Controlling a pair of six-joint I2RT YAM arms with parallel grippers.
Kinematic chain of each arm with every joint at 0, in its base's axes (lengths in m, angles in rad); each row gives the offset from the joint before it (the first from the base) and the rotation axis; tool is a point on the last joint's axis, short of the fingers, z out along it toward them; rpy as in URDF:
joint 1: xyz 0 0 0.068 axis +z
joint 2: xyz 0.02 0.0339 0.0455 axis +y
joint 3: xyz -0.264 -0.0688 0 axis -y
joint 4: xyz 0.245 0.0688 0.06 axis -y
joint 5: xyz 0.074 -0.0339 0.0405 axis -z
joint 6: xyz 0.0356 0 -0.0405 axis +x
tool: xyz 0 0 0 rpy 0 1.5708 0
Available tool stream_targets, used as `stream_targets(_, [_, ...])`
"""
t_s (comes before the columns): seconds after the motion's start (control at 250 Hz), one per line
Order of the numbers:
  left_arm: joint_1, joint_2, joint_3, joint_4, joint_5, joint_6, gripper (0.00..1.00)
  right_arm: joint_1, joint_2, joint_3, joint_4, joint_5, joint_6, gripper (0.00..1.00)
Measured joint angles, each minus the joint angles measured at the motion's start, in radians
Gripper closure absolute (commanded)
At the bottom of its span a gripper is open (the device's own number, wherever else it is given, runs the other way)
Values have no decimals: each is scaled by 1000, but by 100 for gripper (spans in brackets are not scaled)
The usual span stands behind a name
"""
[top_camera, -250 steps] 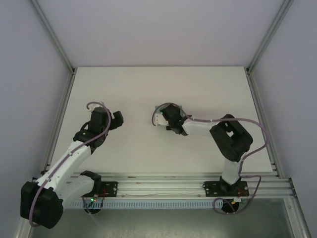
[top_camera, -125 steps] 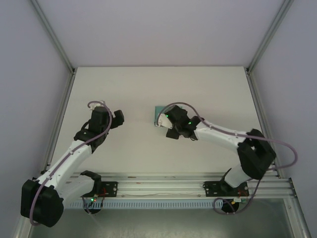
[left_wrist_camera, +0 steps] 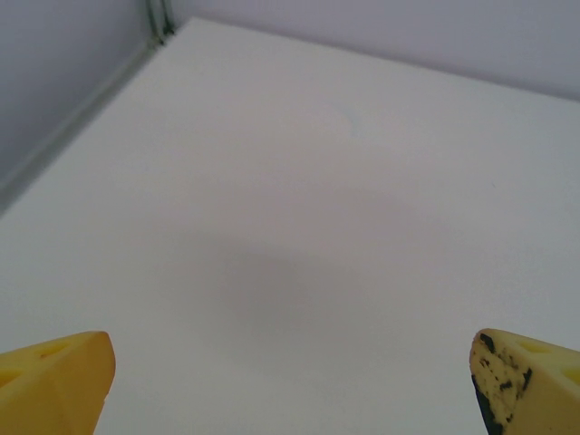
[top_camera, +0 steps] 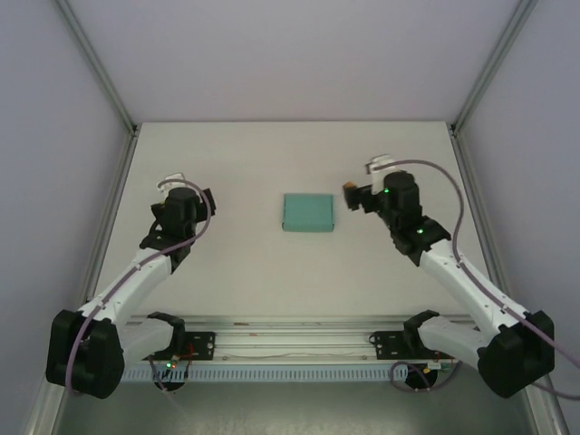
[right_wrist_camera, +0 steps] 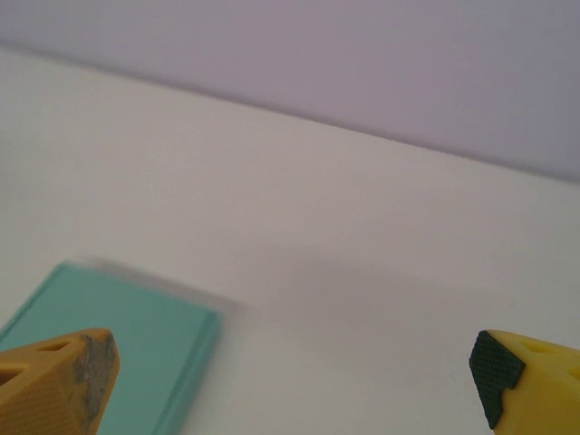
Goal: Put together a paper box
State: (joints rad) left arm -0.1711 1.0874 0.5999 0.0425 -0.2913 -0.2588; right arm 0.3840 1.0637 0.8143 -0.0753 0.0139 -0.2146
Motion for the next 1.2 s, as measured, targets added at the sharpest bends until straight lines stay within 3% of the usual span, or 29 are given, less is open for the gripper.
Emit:
stream_targets(0.144, [66, 37, -147, 251, -2, 86, 0, -151, 31, -126, 130, 84, 132, 0])
stream_targets(0.296, [105, 114, -249, 429, 18, 133, 0, -259, 95, -273, 229, 93, 219, 0])
stream_targets(0.412, [125, 180, -297, 584, 33, 138, 0, -276, 148, -336, 346, 100, 230, 0])
stream_targets(0.652, [133, 239, -290, 703, 83, 183, 0, -292, 309, -402, 625, 121, 210, 0])
stream_targets(0.787, [185, 391, -342, 994, 121, 193, 0, -338, 417, -418, 798, 108, 217, 0])
stream_targets(0.919, [204, 439, -334, 951, 158, 205, 0, -385, 449, -420, 827, 91, 233, 0])
stream_targets(1.199, [197, 437, -288, 957, 191, 215, 0, -385, 448, -420, 870, 75, 240, 0])
